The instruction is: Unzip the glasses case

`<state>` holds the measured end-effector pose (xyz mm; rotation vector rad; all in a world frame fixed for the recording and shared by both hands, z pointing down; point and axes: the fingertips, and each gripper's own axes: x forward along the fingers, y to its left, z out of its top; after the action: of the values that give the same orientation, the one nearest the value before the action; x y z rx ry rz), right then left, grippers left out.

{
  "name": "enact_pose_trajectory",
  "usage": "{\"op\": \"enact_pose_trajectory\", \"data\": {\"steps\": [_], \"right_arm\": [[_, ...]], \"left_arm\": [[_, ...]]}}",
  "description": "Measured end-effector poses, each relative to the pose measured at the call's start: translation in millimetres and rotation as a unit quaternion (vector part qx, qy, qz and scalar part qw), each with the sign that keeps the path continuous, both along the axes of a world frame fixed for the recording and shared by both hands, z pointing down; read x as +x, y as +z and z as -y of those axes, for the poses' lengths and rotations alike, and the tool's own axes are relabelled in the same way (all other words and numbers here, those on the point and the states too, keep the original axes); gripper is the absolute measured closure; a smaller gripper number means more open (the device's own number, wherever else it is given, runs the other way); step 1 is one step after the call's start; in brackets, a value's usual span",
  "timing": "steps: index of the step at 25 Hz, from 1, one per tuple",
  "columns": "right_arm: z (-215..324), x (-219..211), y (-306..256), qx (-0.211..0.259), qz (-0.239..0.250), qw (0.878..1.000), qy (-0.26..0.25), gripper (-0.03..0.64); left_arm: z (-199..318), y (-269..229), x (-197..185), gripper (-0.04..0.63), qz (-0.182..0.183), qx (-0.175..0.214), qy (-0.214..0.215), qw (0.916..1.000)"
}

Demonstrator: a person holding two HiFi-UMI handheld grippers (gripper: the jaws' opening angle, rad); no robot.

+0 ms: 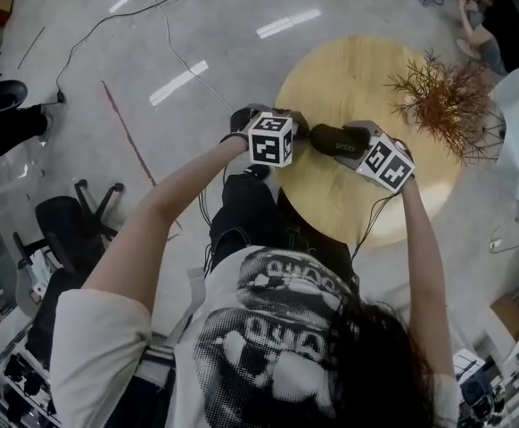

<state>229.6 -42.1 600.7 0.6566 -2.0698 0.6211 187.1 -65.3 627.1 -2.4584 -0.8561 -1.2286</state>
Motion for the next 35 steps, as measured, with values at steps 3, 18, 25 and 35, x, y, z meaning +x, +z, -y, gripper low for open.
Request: {"op": "enact_pose_trajectory", "data": {"steps": [3, 18, 25, 35], "right_arm": [[2.4, -1.2, 0.3, -0.007, 0.009, 0.999, 0.042, 0.333], [8.4, -8.1, 0.0, -0.044, 0.048, 0.973, 0.222, 0.333], [10.3, -9.4, 0.4, -0.079, 0.085, 0.944, 0.309, 0.333], [13.6, -12.0, -1.6, -0.107, 0.123, 0.903, 0.397, 0.333]], "left_arm": [[-3.8, 0.4, -2.7, 0.583, -0.003, -0.014, -0.055, 0.9984], [-11.7, -9.2, -9.8, 0.583, -0.037, -0.051, -0.241, 0.9684], [-22.1, -15.1, -9.4, 0.583, -0.062, -0.073, -0.302, 0.9485], [-45.2, -24.2, -13.6, 0.583, -0.084, -0.077, -0.335, 0.9352]]}}
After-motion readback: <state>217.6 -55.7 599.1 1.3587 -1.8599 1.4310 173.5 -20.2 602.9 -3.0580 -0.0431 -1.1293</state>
